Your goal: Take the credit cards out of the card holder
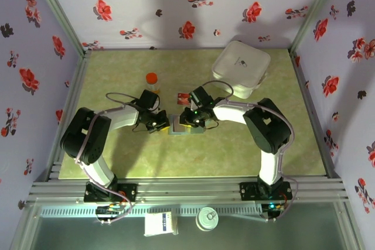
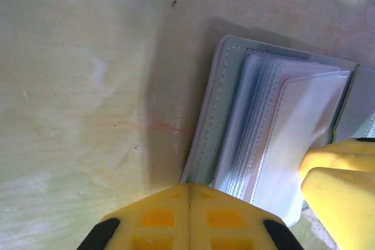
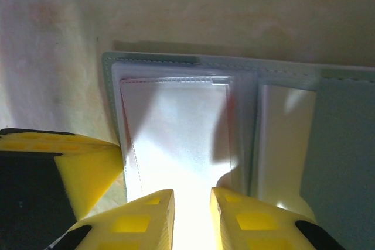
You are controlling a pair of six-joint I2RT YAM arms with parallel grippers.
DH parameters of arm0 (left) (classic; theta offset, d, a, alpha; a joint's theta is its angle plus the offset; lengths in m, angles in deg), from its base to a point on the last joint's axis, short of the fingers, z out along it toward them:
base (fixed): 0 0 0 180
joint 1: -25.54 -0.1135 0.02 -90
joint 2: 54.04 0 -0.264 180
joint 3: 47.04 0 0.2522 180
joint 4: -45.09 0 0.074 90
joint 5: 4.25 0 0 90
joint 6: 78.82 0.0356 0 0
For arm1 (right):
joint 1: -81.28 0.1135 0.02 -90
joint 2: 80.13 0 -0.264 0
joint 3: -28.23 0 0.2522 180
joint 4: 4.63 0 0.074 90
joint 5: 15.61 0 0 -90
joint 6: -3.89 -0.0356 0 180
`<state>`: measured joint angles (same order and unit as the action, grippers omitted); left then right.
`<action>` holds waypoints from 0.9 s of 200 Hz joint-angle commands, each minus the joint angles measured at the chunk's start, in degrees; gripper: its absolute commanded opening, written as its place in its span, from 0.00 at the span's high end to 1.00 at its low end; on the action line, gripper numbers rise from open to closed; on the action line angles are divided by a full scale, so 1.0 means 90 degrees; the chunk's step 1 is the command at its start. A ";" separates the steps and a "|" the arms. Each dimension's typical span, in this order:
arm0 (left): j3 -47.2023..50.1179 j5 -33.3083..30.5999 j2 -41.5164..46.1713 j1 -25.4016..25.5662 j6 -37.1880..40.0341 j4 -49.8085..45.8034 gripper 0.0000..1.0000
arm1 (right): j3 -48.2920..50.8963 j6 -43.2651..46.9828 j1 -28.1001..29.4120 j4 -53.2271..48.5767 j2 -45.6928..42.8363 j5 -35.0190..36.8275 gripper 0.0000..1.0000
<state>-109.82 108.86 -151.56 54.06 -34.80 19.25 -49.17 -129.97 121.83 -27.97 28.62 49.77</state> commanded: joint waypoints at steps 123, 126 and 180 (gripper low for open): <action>-0.0150 -0.0138 0.0505 -0.0048 0.0133 -0.0174 1.00 | 0.0428 -0.0086 -0.0178 0.0279 -0.0262 0.0018 0.77; -0.0150 -0.0139 0.0528 -0.0044 0.0131 -0.0167 1.00 | 0.0437 -0.0088 -0.0178 0.0298 -0.0258 0.0002 0.77; -0.0178 0.0029 0.0686 -0.0042 -0.0062 -0.0013 1.00 | 0.0581 -0.0171 -0.0257 0.0569 -0.0190 -0.0207 0.77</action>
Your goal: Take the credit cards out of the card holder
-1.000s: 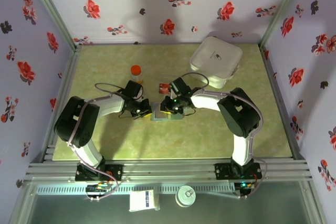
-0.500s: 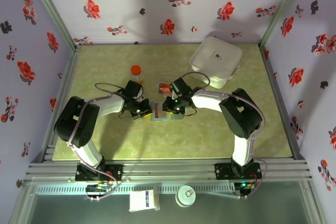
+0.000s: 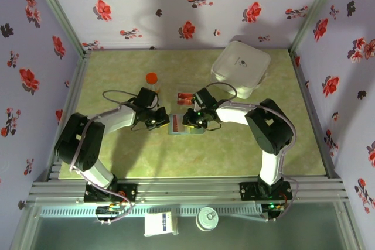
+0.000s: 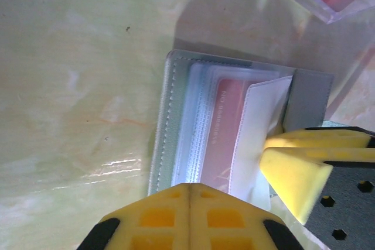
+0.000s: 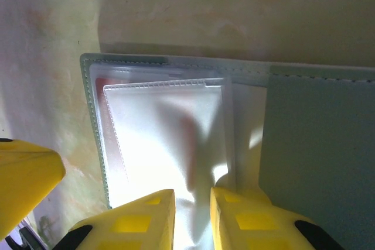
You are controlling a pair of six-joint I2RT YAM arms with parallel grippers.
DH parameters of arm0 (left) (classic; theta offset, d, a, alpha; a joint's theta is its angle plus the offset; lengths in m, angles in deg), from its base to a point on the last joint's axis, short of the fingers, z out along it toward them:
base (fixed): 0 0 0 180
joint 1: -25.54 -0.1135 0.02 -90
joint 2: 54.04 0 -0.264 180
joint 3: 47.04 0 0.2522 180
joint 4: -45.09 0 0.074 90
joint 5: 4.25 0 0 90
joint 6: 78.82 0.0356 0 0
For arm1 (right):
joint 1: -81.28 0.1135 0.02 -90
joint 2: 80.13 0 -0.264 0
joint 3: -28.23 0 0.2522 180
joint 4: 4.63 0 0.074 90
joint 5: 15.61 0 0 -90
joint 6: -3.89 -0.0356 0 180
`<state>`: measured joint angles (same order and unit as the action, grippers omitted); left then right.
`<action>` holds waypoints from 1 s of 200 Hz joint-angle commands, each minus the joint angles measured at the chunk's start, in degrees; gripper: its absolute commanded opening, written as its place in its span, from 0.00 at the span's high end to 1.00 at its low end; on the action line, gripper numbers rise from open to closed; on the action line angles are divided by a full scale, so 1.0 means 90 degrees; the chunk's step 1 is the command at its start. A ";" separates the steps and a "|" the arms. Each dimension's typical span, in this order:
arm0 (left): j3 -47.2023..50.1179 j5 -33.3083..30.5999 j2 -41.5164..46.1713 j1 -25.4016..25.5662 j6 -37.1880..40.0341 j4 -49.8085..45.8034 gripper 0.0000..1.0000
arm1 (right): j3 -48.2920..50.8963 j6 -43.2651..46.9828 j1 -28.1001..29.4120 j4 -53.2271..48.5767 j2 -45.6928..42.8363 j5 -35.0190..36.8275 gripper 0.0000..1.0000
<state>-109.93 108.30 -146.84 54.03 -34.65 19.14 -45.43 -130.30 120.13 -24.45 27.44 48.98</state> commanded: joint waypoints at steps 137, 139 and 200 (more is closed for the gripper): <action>-0.0494 0.0481 -0.0463 0.0344 -0.0381 0.0519 0.83 | 0.0396 -0.0285 -0.0191 0.0596 -0.0082 -0.0363 0.76; -0.0498 0.0478 -0.0479 0.0349 -0.0383 0.0515 0.82 | 0.0406 -0.0291 -0.0194 0.0613 -0.0086 -0.0373 0.76; -0.0562 0.0423 -0.0837 0.0448 -0.0431 0.0553 0.76 | 0.0578 -0.0481 -0.0234 0.0973 -0.0042 -0.0517 0.78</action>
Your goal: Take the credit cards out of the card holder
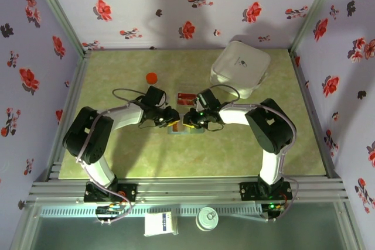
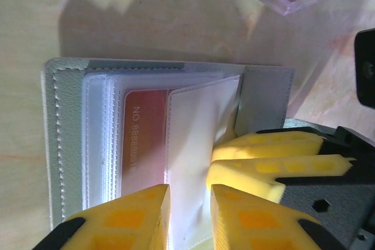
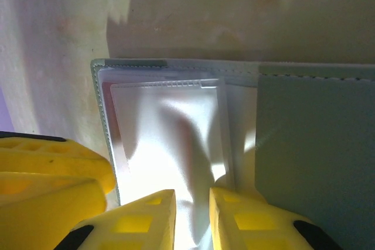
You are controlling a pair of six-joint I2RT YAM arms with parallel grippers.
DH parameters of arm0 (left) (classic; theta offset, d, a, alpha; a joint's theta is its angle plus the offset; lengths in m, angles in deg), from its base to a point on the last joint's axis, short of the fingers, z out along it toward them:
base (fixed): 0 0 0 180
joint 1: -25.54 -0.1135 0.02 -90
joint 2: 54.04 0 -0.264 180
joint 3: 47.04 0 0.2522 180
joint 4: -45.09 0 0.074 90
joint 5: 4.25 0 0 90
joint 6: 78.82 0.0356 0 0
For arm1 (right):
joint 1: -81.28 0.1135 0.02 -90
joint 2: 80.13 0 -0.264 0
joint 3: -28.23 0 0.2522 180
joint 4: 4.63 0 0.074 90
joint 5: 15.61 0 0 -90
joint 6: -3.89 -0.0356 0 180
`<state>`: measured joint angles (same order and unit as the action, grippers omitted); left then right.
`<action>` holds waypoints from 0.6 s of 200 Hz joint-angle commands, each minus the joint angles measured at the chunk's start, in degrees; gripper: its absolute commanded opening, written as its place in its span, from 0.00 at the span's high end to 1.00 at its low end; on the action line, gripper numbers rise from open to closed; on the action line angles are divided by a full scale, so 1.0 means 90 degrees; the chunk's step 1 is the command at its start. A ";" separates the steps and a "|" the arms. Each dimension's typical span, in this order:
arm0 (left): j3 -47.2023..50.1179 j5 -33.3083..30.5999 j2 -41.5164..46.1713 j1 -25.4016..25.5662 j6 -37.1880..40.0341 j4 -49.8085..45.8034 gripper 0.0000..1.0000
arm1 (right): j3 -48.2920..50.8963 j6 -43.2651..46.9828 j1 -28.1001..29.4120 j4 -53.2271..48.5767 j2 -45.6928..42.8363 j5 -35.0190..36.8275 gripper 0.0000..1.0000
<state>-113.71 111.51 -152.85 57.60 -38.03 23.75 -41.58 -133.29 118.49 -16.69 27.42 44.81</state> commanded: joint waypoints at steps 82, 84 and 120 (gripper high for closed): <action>-0.0157 0.0144 -0.0241 0.0081 -0.0238 0.0375 0.82 | 0.0236 -0.0226 -0.0073 0.0240 -0.0123 -0.0150 0.79; -0.0157 0.0141 -0.0242 0.0086 -0.0236 0.0385 0.82 | 0.0233 -0.0236 -0.0072 0.0241 -0.0131 -0.0150 0.79; -0.0201 0.0176 -0.0182 0.0081 -0.0291 0.0441 0.84 | 0.0157 -0.0172 -0.0082 -0.0022 -0.0487 -0.0043 0.78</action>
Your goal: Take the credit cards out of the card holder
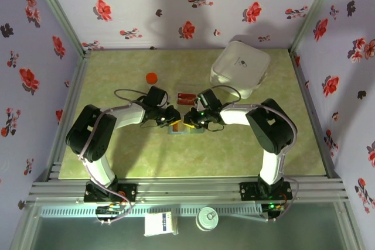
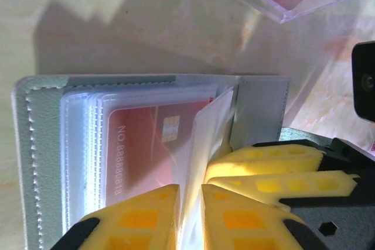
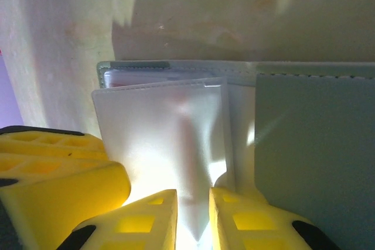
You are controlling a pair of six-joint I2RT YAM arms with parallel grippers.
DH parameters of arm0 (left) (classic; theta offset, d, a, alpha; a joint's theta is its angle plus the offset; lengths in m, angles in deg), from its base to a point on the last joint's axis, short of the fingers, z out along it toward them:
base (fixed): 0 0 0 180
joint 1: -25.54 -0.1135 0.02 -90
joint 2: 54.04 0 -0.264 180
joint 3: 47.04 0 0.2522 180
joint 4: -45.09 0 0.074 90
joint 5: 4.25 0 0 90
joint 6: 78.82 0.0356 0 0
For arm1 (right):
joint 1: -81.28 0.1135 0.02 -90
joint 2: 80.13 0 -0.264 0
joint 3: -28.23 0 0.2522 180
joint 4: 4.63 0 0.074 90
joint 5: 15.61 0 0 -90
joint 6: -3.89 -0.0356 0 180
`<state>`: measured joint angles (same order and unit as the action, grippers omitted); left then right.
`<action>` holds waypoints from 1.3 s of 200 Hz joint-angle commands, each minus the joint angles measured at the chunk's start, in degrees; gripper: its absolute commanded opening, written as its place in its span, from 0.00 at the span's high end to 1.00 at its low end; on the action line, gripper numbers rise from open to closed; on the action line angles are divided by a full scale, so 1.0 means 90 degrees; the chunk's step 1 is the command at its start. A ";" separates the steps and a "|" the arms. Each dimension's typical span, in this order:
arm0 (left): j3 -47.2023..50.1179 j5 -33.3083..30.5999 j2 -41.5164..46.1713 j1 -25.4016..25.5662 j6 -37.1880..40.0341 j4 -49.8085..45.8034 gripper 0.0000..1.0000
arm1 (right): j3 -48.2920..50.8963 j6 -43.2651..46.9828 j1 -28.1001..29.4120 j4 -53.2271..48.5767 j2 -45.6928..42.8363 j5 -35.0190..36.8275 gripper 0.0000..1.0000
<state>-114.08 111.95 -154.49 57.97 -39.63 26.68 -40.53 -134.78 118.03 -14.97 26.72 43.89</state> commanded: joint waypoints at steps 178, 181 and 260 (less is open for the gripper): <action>-0.1621 0.0326 -0.1029 0.0752 0.0054 -0.0319 0.70 | 0.0194 0.0933 -0.0616 -0.2240 -0.2341 0.1333 0.71; -0.1649 0.0341 -0.1069 0.0766 0.0056 -0.0315 0.70 | 0.0201 0.0948 -0.0617 -0.2258 -0.2363 0.1339 0.71; -0.1596 0.0359 -0.0972 0.0673 0.0190 -0.0356 0.69 | 0.0321 0.0672 -0.0610 -0.1883 -0.2240 0.1078 0.71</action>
<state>-129.27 114.50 -165.00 64.94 -39.48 24.54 -38.28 -127.28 112.76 -34.00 5.72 54.86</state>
